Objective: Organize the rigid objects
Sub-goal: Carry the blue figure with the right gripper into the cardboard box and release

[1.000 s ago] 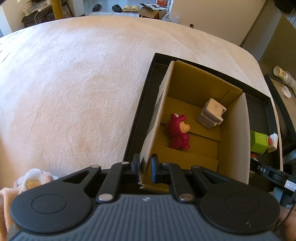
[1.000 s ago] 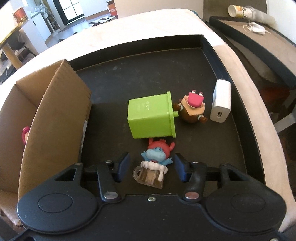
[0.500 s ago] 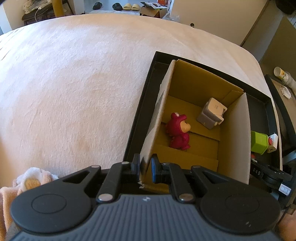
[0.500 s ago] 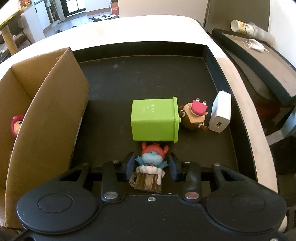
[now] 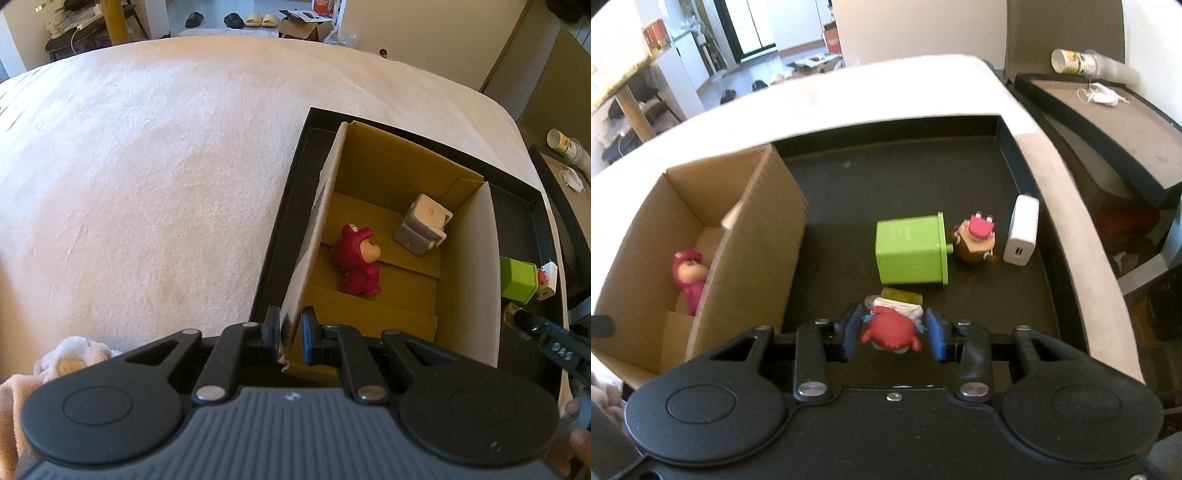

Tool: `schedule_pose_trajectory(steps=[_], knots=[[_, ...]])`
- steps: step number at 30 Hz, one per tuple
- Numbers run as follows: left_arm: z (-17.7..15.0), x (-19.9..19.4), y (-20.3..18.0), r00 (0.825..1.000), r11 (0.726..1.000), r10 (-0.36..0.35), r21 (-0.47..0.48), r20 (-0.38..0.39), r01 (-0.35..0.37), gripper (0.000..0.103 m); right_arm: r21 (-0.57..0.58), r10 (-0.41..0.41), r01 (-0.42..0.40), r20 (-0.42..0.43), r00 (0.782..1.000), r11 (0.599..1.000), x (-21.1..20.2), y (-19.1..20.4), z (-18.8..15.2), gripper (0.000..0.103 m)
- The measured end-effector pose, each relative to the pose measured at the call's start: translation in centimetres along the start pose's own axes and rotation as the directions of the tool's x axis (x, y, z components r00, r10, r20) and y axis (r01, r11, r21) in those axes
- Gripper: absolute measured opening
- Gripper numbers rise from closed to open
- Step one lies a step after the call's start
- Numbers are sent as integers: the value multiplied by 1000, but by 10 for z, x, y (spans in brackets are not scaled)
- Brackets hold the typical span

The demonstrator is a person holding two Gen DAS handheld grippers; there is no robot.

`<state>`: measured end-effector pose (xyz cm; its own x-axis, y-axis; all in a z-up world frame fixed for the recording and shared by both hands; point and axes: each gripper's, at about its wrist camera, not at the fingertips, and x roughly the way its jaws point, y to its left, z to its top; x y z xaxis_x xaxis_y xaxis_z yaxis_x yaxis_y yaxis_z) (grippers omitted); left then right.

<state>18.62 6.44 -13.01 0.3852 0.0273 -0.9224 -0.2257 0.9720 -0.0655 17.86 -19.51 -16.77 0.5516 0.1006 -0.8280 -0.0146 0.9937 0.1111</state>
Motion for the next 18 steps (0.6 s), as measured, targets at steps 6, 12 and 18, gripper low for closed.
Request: schedule_pose_trajectory(steps=[6, 12, 18], knots=[[-3, -4, 2, 1000, 1000, -4, -2, 12, 4, 11, 3, 39, -39, 60, 997, 999, -24, 5, 12, 38], [-3, -6, 4, 1000, 1000, -14, -9, 20, 14, 10, -4, 67, -67, 110, 992, 998, -40, 14, 24, 38], [-4, -8, 6, 999, 1000, -24, -16, 31, 25, 10, -29, 92, -89, 136, 986, 996, -48, 26, 30, 38]])
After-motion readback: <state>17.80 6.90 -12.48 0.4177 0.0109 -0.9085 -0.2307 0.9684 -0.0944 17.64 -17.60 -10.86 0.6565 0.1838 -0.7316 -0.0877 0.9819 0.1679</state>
